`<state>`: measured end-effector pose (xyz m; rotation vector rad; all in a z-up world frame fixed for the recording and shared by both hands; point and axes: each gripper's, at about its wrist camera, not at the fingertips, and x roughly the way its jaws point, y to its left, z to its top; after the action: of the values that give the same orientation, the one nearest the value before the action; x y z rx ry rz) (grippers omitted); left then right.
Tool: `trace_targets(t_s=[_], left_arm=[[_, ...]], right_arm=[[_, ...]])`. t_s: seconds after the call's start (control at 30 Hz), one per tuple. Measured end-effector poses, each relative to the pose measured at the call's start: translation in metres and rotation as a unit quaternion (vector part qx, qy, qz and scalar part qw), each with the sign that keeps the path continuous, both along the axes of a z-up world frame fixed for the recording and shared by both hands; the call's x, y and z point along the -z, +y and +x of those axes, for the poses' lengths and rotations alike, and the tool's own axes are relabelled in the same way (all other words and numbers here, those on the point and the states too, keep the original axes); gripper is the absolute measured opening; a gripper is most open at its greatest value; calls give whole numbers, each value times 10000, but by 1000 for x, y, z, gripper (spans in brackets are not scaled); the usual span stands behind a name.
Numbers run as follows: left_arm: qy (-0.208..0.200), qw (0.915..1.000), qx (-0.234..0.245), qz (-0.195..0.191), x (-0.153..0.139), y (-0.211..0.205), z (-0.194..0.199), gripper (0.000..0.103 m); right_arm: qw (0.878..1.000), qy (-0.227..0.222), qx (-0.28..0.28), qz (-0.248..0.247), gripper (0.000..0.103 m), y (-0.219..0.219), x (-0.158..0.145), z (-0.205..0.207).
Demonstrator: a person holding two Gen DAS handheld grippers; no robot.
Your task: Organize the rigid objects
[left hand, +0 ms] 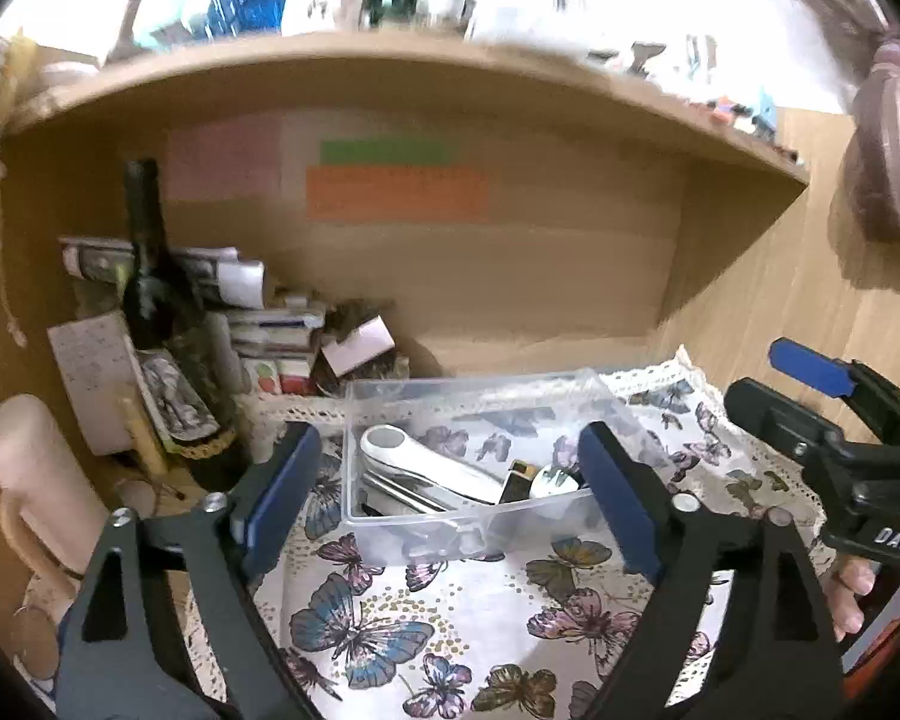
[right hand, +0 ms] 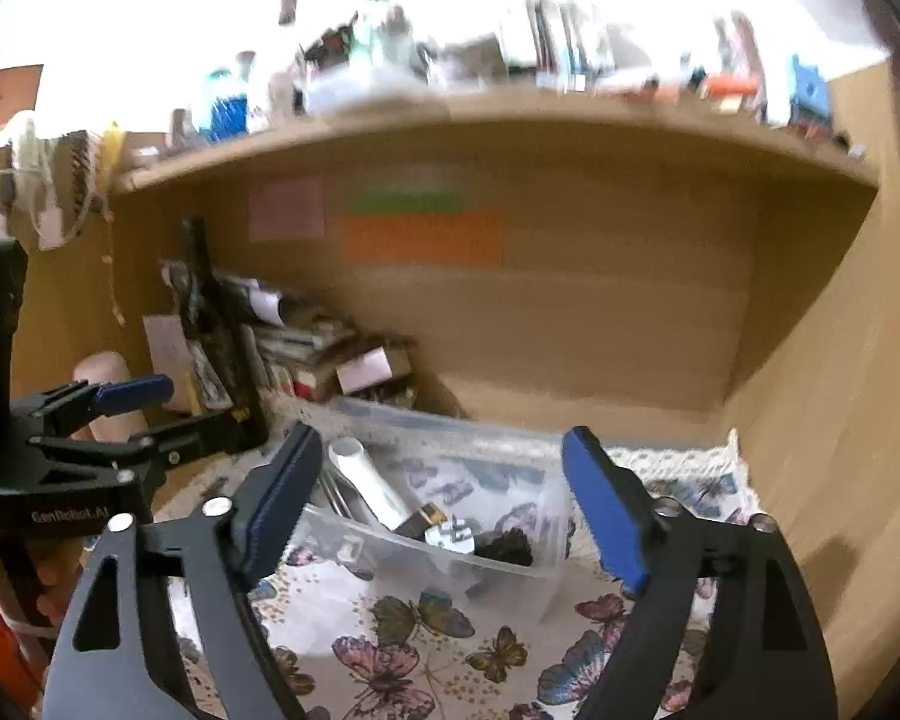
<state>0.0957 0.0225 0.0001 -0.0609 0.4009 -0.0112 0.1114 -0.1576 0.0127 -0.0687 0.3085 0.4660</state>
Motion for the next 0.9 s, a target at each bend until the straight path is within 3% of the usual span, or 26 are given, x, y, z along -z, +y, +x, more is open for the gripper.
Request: trace_targets(t_s=[0.07,0.13,0.2,0.5,0.9], left_arm=[[-138,9999,-1,18,-5,-2,-12,93],[-280,9996,-4,49,-10,-5,-25,96],[-415,9991,2,107,-13,-9,-36,97],[-738,9970,-55,211,-20,-18,-69,102],[-797,9966,-27,213,-22,-21,-74,102]], right_arm=[[9999,-102,-16,47,89,-2,-5,-10],[9998,-191,-21,114,100,-5,-8,-21],[9995,-250,10,185,103,-7,-9,-27],[9991,-248,10,355,103,-14,-10,-45],[9989,-294,18,374,103,-15,-11,-52]])
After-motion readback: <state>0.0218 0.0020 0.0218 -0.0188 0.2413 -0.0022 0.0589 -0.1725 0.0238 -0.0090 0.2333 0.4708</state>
